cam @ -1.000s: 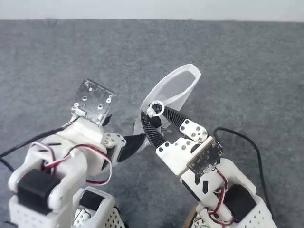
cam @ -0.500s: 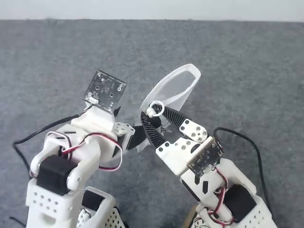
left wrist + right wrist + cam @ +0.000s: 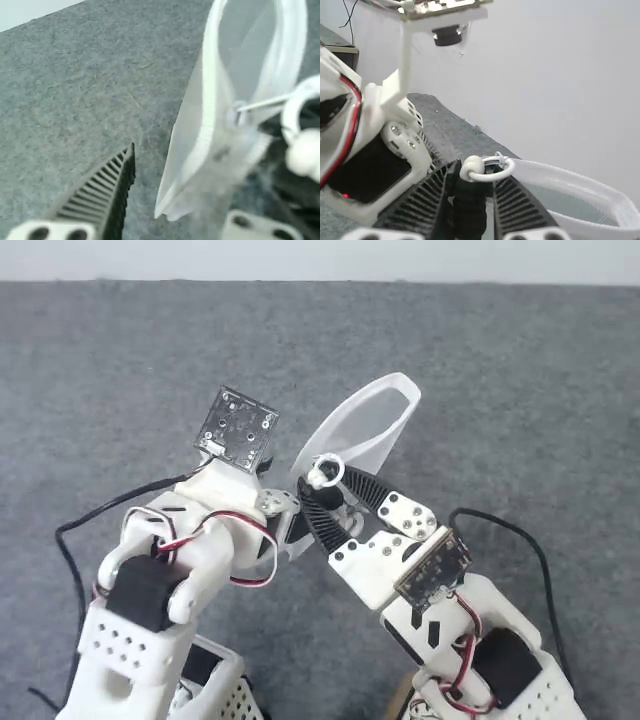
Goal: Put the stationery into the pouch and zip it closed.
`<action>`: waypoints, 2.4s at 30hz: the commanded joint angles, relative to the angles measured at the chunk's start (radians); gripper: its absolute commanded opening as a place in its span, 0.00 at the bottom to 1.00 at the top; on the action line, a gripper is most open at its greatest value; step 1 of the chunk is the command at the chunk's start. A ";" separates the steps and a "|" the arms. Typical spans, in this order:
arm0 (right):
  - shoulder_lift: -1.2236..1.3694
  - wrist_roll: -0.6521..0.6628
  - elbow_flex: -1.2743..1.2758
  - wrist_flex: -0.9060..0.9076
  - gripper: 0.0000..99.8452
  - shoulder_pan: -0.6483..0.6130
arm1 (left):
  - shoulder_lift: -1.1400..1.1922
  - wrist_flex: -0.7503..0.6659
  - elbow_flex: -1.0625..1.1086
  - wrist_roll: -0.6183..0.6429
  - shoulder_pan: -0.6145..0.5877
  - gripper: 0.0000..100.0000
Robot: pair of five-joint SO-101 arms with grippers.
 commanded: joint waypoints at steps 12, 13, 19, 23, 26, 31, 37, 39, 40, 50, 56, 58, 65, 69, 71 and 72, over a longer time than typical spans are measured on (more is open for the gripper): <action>0.031 -0.069 -0.038 -0.033 0.01 0.022 | -0.023 -0.051 -0.001 0.034 0.015 0.01; 0.033 -0.095 -0.038 -0.050 0.01 0.042 | -0.029 -0.057 0.013 0.034 0.015 0.01; 0.033 -0.146 -0.037 -0.074 0.01 0.090 | -0.190 -0.107 0.133 0.032 0.020 0.01; 0.027 -0.149 -0.037 -0.076 0.01 0.090 | -0.305 -0.098 0.180 0.029 0.017 0.01; 0.022 -0.184 -0.037 -0.081 0.01 0.091 | -0.338 -0.092 0.202 -0.003 0.020 0.01; 0.022 -0.227 -0.037 -0.094 0.01 0.091 | -0.345 -0.095 0.213 -0.009 0.014 0.01; 0.022 -0.222 -0.037 -0.065 0.01 0.087 | -0.345 -0.098 0.208 -0.006 0.014 0.11; 0.022 -0.198 -0.037 -0.065 0.01 0.085 | -0.345 -0.098 0.208 -0.006 0.014 0.21; 0.022 -0.184 -0.037 -0.064 0.01 0.085 | -0.345 -0.098 0.208 -0.005 0.014 0.25; 0.021 -0.147 -0.103 0.051 0.01 0.085 | -0.345 -0.207 0.216 -0.018 0.014 0.26; 0.021 -0.150 -0.106 0.058 0.01 0.085 | -0.345 -0.218 0.237 -0.020 0.023 0.22; 0.021 -0.152 -0.106 0.056 0.01 0.085 | -0.345 -0.255 0.275 -0.020 0.023 0.19; 0.021 -0.153 -0.106 0.053 0.01 0.085 | -0.347 -0.351 0.354 -0.021 0.021 0.13; 0.021 -0.153 -0.106 0.053 0.01 0.085 | -0.347 -0.348 0.334 -0.021 0.021 0.08; 0.021 -0.153 -0.106 0.053 0.01 0.085 | -0.347 -0.348 0.326 -0.021 0.021 0.06; 0.021 -0.153 -0.106 0.053 0.01 0.085 | -0.347 -0.348 0.325 -0.021 0.021 0.06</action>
